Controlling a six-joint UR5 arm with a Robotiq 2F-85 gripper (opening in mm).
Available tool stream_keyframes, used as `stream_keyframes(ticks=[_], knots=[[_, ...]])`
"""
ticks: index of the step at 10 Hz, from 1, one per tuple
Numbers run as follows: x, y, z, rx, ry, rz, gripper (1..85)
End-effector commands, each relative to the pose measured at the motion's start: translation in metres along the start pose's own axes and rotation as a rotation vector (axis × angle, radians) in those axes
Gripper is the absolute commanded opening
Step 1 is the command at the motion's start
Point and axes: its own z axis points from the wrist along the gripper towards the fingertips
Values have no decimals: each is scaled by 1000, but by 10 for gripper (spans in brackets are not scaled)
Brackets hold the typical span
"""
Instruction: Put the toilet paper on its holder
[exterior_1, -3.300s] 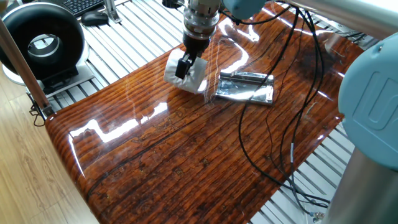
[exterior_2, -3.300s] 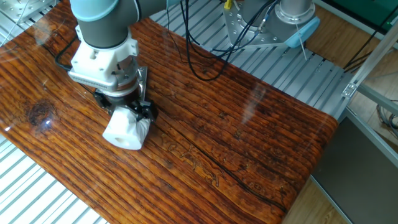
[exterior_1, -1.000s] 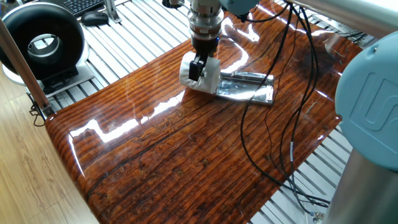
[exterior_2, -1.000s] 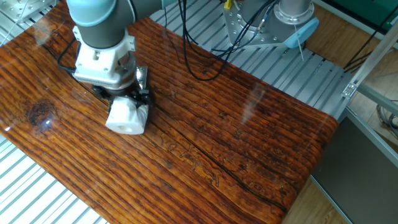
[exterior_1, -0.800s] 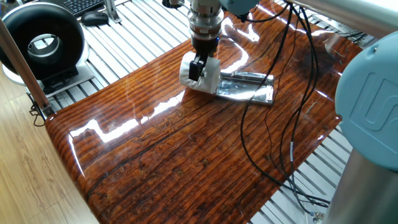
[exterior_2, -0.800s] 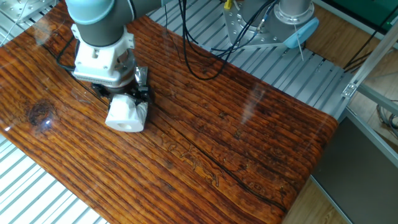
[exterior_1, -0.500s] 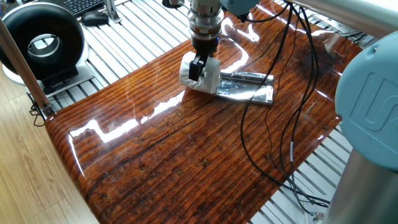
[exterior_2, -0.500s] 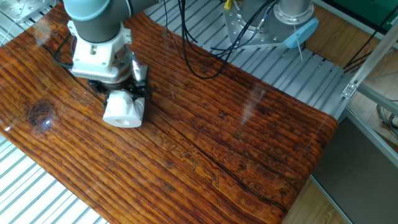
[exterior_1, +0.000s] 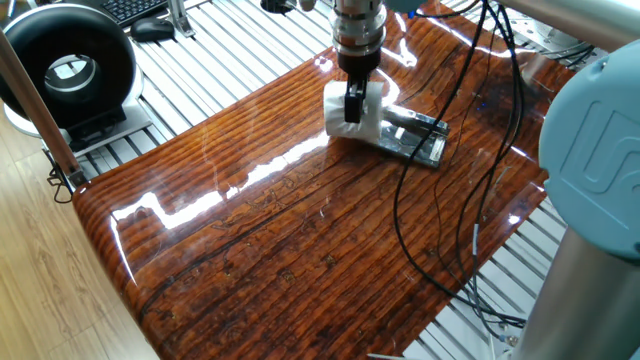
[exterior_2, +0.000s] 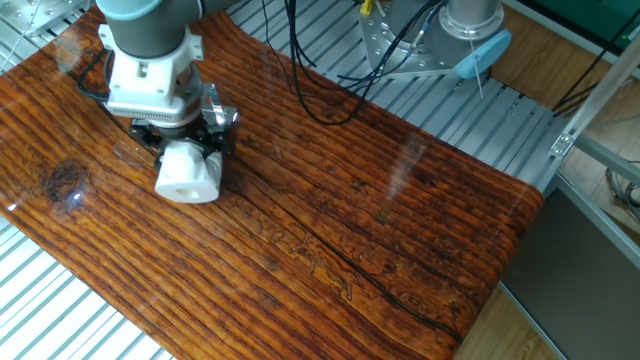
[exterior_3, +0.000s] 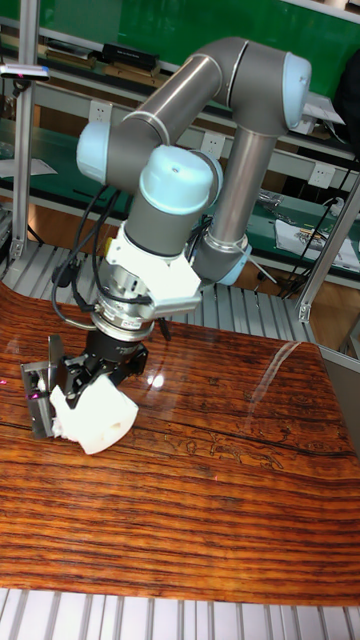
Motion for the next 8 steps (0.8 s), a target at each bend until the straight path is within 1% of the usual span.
stream_keyframes(ticks=[1,2,3,4,5,7,8], knots=[[-10,-12,-1,21,-78,-43,10],[-9,-12,3,17,-76,-35,10],[-9,-11,4,10,-87,-35,10],[-16,-9,4,4,-102,-35,10],[-21,-4,4,-4,-106,-10,10],[-15,5,0,-32,-77,44,10],[-11,7,-3,-35,-69,68,10]])
